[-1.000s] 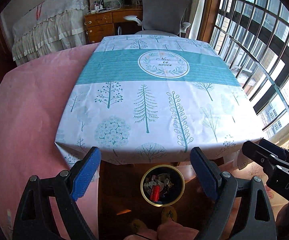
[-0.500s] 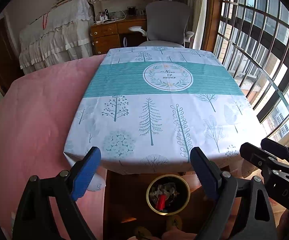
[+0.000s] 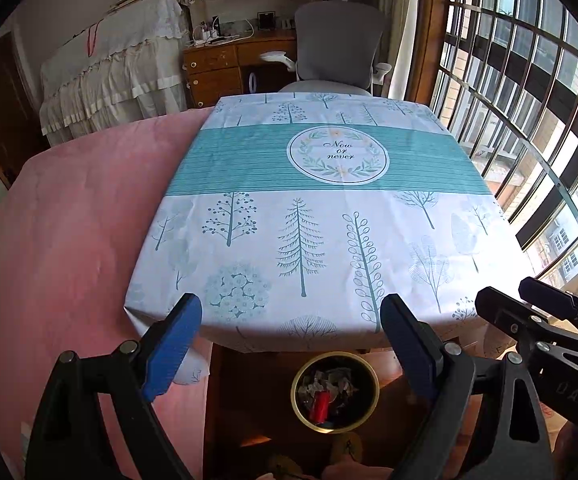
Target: Collect trash
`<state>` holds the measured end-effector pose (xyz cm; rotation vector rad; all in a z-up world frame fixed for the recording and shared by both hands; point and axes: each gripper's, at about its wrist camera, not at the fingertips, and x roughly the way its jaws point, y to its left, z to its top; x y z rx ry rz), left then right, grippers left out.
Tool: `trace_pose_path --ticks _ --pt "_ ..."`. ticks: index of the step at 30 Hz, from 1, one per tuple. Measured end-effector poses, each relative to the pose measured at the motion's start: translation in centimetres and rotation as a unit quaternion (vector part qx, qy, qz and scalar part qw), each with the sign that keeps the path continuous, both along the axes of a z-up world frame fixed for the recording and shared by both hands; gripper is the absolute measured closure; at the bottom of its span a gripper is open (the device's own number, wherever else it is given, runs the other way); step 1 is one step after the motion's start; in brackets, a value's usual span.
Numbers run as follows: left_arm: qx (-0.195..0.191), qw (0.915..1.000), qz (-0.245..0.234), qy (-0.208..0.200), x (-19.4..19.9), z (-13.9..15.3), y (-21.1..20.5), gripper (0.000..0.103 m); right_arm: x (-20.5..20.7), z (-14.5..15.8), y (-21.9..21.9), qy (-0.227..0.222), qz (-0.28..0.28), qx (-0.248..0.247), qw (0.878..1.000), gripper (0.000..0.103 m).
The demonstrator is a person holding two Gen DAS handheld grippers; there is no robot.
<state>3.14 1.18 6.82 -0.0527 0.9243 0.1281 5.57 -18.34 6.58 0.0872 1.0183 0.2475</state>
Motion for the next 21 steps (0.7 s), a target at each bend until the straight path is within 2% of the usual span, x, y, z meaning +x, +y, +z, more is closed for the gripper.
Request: trace_pose_path --ticks 21 --pt "0.005 1.0000 0.000 0.006 0.38 -0.38 -0.94 0.013 0.68 -0.83 -0.38 0.003 0.013 -0.001 1.000 0.039"
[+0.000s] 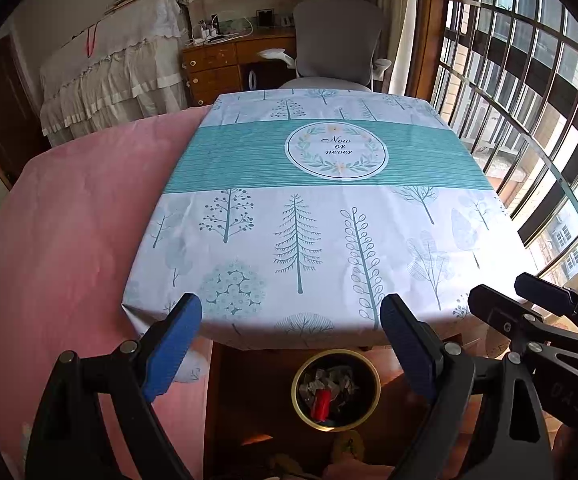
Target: Collect trash
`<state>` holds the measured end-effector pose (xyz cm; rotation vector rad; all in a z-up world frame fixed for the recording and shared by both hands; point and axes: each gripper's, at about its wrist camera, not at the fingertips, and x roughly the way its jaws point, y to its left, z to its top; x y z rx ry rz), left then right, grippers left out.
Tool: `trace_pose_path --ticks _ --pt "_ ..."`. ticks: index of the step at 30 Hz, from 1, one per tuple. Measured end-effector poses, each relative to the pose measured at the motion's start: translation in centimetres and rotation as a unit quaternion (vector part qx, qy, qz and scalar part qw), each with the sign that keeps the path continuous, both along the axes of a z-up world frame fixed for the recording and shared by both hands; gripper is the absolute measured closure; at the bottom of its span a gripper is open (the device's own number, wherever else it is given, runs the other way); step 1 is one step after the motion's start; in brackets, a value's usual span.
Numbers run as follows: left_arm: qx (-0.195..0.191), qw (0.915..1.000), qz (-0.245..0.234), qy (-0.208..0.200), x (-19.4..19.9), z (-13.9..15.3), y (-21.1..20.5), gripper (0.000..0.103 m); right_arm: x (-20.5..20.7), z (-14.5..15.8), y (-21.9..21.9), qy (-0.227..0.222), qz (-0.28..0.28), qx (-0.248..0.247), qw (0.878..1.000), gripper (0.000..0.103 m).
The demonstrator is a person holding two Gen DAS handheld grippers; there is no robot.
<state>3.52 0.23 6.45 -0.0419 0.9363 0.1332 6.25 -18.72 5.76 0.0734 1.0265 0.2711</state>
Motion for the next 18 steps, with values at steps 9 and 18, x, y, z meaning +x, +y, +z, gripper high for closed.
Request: trace_pose_path --ticks 9,18 --pt "-0.007 0.9999 -0.001 0.010 0.1 -0.5 -0.4 0.013 0.2 -0.4 -0.6 0.006 0.001 0.002 1.000 0.039" --pt "-0.010 0.9998 -0.002 0.015 0.3 -1.0 -0.9 0.013 0.3 -0.7 -1.2 0.011 0.002 0.002 1.000 0.039"
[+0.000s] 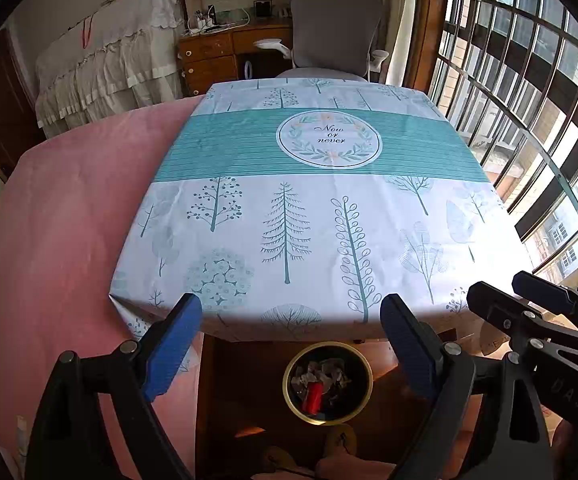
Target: Collect trash
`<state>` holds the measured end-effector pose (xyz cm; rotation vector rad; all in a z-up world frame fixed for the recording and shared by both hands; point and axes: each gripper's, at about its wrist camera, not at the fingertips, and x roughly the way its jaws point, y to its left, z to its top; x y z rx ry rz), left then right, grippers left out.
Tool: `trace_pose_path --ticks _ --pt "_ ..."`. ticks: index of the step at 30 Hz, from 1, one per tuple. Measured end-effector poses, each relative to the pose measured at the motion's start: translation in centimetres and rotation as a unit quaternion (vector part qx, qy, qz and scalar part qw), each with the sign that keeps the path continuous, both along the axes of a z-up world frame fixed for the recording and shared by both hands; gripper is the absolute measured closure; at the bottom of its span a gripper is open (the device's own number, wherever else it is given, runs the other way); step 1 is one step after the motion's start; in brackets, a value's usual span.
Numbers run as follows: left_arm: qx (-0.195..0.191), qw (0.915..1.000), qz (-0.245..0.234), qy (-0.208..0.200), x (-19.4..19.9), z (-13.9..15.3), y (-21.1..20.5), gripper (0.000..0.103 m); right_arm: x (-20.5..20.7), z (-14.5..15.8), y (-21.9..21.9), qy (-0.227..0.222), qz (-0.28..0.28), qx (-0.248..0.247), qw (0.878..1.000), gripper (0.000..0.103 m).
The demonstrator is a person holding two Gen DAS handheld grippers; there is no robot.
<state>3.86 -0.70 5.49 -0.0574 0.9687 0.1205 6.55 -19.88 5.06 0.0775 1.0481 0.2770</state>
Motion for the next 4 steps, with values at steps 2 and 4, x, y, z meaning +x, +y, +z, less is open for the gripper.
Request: trace_pose_path --ticks 2,4 --pt "0.000 1.0000 0.000 0.000 0.04 0.01 -0.04 0.013 0.13 -0.07 -0.14 0.001 0.000 0.001 1.000 0.039" --pt "0.000 1.0000 0.000 0.000 0.04 -0.02 -0.10 0.013 0.13 -0.12 -0.28 0.001 0.000 0.001 1.000 0.039"
